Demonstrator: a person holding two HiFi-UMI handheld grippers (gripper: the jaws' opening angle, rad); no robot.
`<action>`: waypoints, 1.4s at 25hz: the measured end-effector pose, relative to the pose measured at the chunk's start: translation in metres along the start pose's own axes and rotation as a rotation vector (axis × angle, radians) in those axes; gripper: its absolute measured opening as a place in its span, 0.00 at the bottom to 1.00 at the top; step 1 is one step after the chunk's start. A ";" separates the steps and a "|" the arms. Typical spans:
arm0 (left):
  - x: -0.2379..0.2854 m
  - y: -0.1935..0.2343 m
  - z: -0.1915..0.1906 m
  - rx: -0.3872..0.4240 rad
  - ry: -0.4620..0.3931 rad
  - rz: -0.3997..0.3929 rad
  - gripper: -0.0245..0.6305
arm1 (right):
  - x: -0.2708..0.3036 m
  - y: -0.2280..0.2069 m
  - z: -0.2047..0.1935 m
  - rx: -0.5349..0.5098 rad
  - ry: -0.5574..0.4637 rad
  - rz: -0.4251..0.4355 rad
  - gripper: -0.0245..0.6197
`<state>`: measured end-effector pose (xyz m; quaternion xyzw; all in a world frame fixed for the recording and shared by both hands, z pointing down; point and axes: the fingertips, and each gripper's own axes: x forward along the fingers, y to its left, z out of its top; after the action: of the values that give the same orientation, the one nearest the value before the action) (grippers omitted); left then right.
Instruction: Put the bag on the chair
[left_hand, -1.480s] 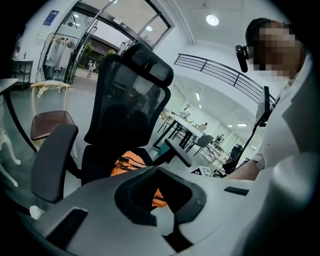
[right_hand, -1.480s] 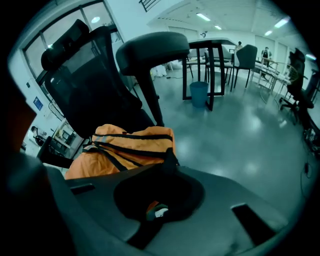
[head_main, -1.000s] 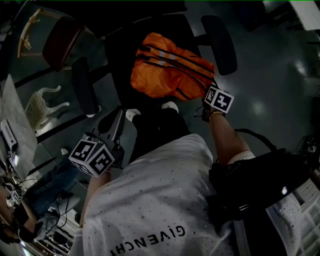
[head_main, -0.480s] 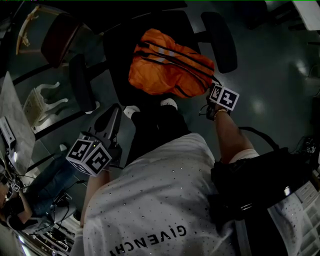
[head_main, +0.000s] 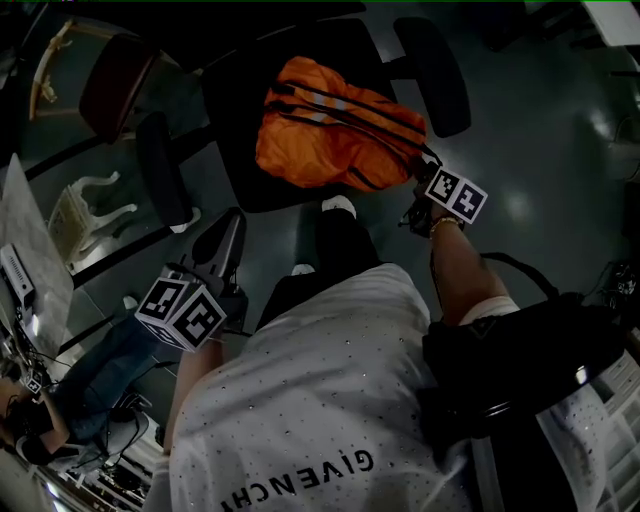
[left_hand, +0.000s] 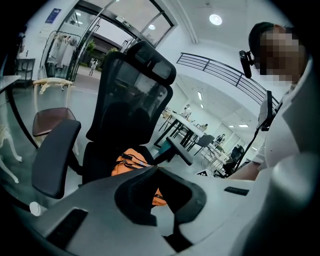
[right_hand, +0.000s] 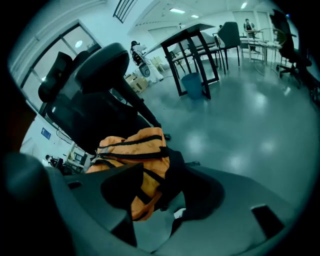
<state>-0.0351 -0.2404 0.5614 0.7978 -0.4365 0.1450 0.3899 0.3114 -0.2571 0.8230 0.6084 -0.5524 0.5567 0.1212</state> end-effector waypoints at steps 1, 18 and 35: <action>-0.001 0.000 0.002 0.006 -0.008 -0.005 0.03 | -0.001 0.001 0.001 0.011 -0.011 0.001 0.41; -0.117 0.017 -0.031 0.016 -0.143 -0.031 0.03 | -0.114 0.016 -0.006 0.106 -0.434 -0.020 0.63; -0.290 -0.043 0.013 0.142 -0.580 -0.288 0.03 | -0.423 0.262 -0.036 -0.073 -0.955 0.692 0.24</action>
<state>-0.1693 -0.0669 0.3660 0.8846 -0.4008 -0.1146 0.2092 0.1774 -0.0973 0.3700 0.5716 -0.7310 0.2091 -0.3086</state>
